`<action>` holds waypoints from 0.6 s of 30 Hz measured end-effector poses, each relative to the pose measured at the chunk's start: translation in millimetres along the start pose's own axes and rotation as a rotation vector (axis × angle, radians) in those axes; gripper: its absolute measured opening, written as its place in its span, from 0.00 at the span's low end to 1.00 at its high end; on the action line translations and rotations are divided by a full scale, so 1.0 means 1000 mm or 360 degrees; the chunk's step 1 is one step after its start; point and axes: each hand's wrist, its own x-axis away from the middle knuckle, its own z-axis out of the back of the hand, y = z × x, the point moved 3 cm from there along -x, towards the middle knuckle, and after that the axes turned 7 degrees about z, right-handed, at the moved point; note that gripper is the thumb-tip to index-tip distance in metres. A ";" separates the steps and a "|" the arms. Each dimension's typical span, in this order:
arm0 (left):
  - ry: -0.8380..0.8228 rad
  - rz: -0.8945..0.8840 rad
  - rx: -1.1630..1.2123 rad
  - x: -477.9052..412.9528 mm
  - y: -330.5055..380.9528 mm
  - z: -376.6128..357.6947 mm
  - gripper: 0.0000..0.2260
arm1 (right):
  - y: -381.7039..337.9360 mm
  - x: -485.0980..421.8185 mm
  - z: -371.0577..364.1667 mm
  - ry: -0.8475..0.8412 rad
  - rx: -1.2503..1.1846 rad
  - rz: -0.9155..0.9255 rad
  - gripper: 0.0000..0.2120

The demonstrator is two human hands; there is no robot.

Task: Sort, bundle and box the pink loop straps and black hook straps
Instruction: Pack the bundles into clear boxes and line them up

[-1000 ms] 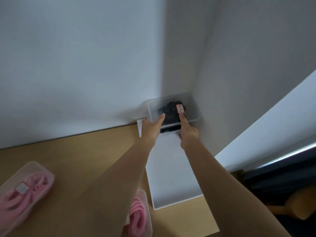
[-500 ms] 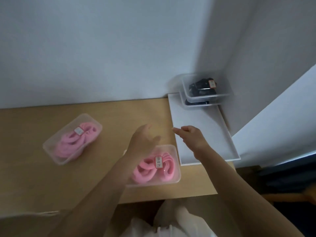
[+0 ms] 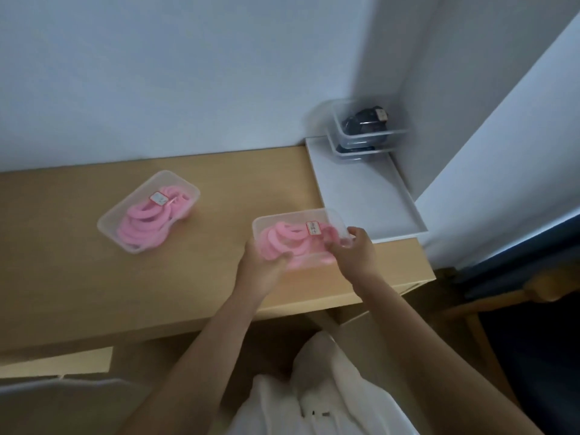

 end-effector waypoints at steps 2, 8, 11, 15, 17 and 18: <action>-0.0014 -0.0107 -0.0035 0.000 0.014 -0.009 0.21 | 0.001 -0.004 0.011 0.0064 -0.0055 0.0007 0.33; 0.0009 -0.0261 -0.0021 -0.012 0.057 -0.055 0.17 | 0.004 -0.029 0.059 0.0250 -0.0304 -0.0004 0.30; 0.0001 -0.0277 -0.0093 -0.028 0.077 -0.085 0.16 | 0.009 -0.058 0.084 0.0257 -0.0392 -0.0027 0.31; 0.0013 -0.0125 -0.0130 -0.057 0.083 -0.126 0.22 | 0.020 -0.100 0.110 0.0245 -0.0326 -0.0048 0.31; 0.0039 -0.0064 -0.0161 -0.071 0.083 -0.141 0.25 | 0.024 -0.118 0.116 0.0209 -0.0288 -0.0044 0.30; 0.0043 -0.0053 -0.0184 -0.078 0.084 -0.147 0.25 | 0.026 -0.126 0.117 0.0189 -0.0281 -0.0034 0.29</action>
